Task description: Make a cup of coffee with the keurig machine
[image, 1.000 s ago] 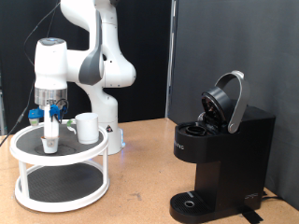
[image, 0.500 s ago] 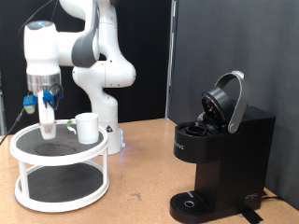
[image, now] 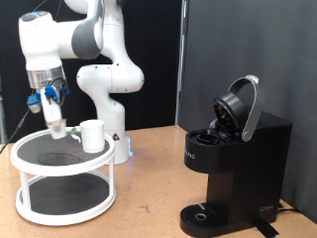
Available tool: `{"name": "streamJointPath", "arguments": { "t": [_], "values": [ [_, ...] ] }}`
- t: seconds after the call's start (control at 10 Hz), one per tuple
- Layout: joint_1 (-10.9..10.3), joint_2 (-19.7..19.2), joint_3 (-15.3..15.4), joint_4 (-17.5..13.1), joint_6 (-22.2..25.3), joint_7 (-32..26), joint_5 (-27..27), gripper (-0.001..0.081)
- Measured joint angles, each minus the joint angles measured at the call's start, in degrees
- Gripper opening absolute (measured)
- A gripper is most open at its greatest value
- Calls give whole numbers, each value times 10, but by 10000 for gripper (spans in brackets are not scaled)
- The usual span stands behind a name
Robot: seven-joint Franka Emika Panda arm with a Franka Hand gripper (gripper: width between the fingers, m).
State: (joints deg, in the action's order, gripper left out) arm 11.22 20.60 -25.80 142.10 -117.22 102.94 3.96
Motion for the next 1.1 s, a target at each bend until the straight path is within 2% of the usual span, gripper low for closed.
{"name": "streamJointPath", "arguments": {
  "t": [0.2, 0.4, 0.6, 0.7, 1.0, 1.1],
  "values": [
    [-26, 4, 0, -29, 55, -32, 85, 362],
    [-46, 12, 14, -41, 68, -33, 115, 362],
    [-49, 14, 19, -42, 68, -29, 117, 362],
    [-50, 14, 18, -43, 81, -27, 136, 362],
    [-75, 13, 19, -70, 134, -23, 268, 362],
    [-84, 13, 23, -79, 143, -21, 294, 362]
  ]
}}
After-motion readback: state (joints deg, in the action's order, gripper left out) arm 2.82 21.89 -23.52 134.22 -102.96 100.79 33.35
